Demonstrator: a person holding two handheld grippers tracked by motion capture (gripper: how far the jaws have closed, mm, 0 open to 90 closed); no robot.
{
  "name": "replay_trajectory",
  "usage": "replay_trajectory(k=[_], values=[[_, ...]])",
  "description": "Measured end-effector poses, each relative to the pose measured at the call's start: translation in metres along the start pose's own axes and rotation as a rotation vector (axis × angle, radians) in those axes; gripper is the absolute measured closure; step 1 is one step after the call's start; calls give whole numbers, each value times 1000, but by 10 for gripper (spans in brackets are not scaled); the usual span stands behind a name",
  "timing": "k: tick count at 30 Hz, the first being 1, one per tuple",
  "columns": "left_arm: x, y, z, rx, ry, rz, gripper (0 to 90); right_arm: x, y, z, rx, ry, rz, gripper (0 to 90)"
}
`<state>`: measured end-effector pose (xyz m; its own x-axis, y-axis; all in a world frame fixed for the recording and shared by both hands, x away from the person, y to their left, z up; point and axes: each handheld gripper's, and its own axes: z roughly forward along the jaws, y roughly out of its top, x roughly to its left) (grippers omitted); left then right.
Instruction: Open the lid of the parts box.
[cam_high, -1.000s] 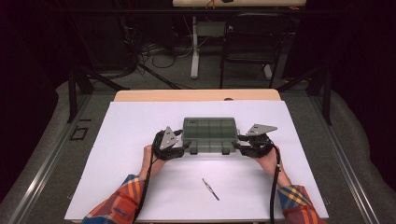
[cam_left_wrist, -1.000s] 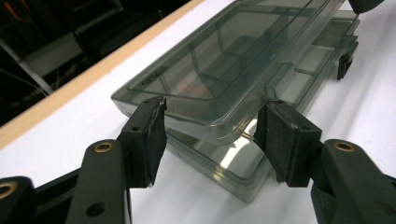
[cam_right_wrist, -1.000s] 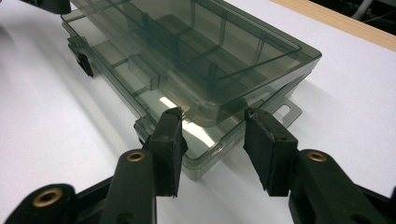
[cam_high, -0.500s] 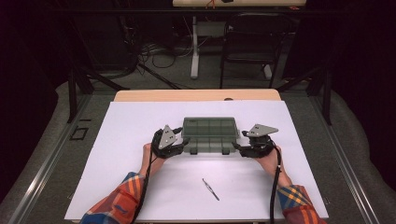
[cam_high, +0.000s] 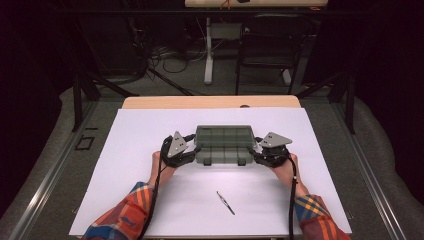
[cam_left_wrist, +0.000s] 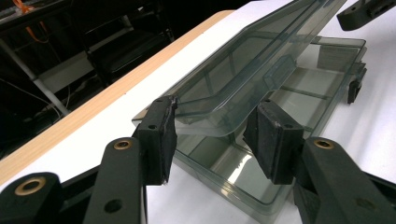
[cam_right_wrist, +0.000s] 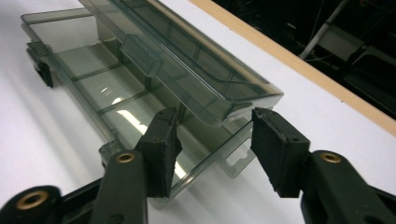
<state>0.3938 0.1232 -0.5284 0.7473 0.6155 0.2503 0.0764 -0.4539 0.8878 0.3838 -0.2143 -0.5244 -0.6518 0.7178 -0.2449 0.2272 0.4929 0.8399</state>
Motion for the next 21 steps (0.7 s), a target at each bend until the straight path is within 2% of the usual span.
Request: replay_trajectory(k=[1, 6, 9, 11, 15, 21], values=[[0, 1, 0, 4, 2, 3, 533, 0, 1, -1, -9, -16, 0, 551], [2, 6, 0, 2, 12, 7, 546, -2, 1, -2, -23, -31, 15, 565], [4, 8, 0, 0, 12, 10, 552, -8, 6, -5, -38, -42, 42, 573], [5, 9, 0, -10, 13, 8, 558, -14, 11, -6, -47, -20, 64, 573], [9, 10, 0, -19, 6, 12, 575, -16, 14, -4, -45, -17, 52, 577], [17, 16, 0, -23, -6, 1, 617, -20, 23, -2, -54, -15, 58, 625]])
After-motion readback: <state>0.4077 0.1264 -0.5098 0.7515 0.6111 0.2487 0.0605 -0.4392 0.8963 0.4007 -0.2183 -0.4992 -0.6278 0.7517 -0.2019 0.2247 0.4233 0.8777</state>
